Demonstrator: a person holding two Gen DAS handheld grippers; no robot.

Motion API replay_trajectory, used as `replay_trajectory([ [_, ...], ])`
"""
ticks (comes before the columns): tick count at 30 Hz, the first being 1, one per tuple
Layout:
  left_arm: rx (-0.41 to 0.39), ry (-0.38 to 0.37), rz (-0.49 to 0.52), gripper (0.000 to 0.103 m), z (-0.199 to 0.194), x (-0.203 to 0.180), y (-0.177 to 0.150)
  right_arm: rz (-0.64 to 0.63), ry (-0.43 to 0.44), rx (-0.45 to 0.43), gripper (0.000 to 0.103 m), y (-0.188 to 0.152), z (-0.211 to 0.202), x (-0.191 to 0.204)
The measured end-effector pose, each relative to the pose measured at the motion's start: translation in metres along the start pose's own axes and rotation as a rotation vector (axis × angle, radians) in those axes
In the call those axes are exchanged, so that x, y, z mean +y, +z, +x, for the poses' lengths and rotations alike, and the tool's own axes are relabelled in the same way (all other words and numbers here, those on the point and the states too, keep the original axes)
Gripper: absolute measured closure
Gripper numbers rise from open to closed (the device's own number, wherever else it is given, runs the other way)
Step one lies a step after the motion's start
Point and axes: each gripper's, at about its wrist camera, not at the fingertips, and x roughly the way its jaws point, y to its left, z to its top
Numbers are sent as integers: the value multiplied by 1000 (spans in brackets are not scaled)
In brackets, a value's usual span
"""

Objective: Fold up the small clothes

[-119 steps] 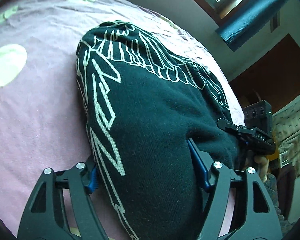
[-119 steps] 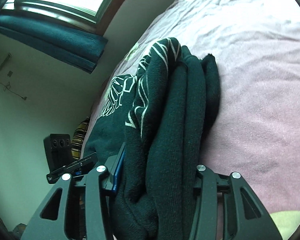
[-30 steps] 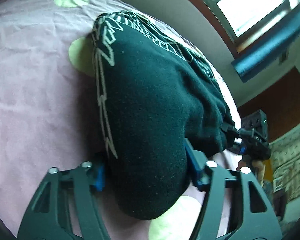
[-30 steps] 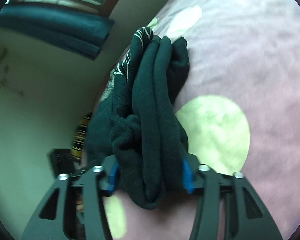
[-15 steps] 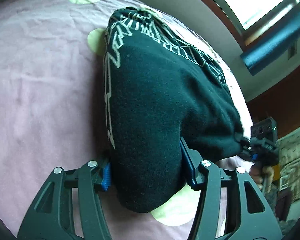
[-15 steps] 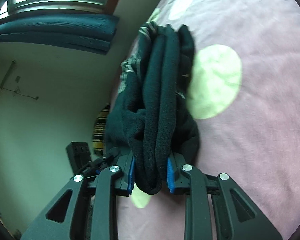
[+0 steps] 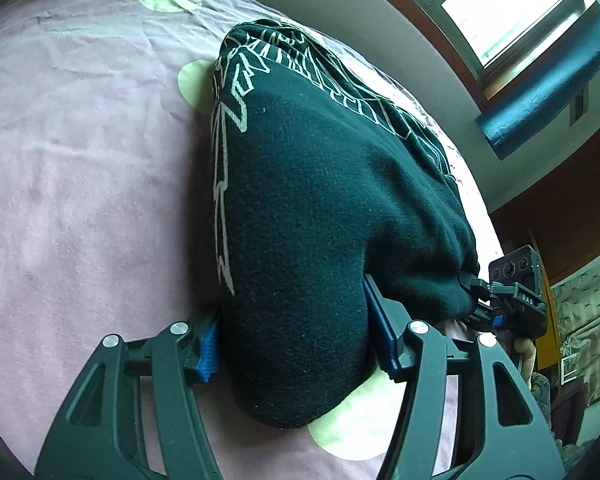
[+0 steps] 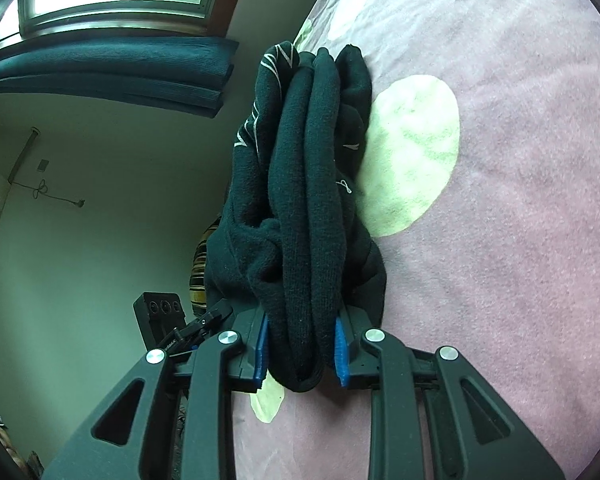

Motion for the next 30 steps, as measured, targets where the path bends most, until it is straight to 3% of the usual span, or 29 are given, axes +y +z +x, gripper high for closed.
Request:
replay_trajectory([
  [16, -13, -42, -15, 35, 0, 10, -3, -16, 24, -6, 75, 2, -9, -4],
  [19, -31, -55, -15, 35, -12, 9, 0, -49, -16, -10, 61, 6, -15, 8],
  [21, -74, -73, -13, 32, -28, 9, 4, -120, -85, -48, 39, 12, -25, 25],
  [24, -100, -121, -17, 27, -43, 12, 18, -118, -55, -70, 34, 31, -34, 33],
  [28, -68, -24, 16, 27, -27, 13, 40, -89, -44, -87, 29, 66, -27, 35],
  [30, -39, -34, 4, 24, -15, 16, 48, -84, -59, -59, 29, 85, -8, 35],
])
